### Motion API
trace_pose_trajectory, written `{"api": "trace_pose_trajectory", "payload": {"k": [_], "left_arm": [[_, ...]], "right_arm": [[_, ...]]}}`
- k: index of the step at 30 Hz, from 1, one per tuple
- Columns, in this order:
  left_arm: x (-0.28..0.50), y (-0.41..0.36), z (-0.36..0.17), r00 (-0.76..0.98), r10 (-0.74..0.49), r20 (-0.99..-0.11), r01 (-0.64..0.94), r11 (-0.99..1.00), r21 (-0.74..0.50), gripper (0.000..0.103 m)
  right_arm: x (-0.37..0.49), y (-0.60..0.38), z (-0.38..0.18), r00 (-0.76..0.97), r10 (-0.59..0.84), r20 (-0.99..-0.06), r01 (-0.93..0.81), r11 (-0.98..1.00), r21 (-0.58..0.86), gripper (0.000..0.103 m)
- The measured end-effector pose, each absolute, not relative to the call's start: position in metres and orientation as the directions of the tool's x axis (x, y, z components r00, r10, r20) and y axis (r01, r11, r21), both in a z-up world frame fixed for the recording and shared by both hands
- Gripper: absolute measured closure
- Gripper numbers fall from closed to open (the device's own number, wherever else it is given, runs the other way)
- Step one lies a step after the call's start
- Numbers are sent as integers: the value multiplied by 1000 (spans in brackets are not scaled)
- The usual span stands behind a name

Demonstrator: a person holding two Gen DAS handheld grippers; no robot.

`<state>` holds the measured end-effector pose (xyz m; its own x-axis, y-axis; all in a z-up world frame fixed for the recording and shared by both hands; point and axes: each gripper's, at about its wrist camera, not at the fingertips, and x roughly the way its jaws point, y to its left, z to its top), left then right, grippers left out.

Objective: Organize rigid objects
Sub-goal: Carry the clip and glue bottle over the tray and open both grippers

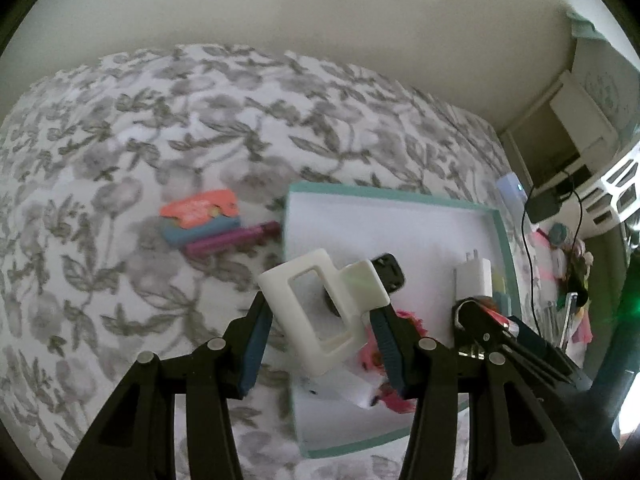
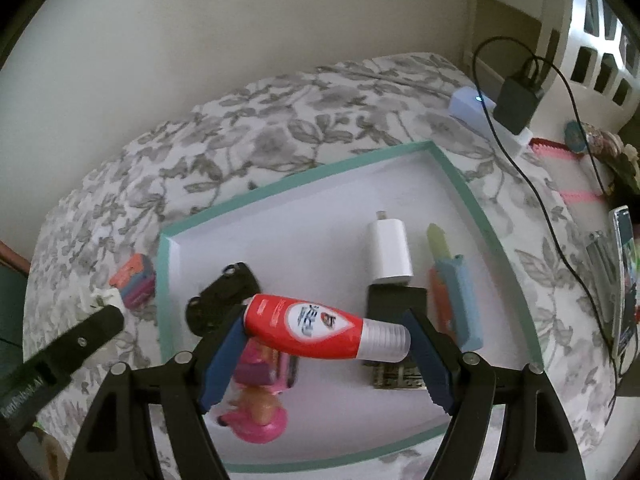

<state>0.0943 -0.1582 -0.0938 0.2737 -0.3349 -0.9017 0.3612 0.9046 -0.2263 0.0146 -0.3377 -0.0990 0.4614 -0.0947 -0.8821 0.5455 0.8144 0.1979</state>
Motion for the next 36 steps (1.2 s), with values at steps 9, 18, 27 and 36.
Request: {"api": "trace_pose_trajectory", "payload": {"k": [9, 18, 27, 36], "left_arm": [[84, -188, -110, 231, -323, -918, 393, 894, -216, 51], [84, -192, -118, 210, -304, -929, 384, 900, -207, 49], [87, -185, -113, 237, -300, -924, 362, 910, -202, 40], [95, -166, -102, 320, -236, -918, 296, 945, -140, 31]], "right_arm": [[8, -352, -102, 459, -80, -885, 548, 809, 212, 23], [8, -354, -101, 458, -83, -885, 543, 814, 205, 23], [8, -355, -100, 458, -84, -885, 542, 815, 203, 23], [9, -352, -98, 469, -106, -877, 531, 827, 183, 19]]}}
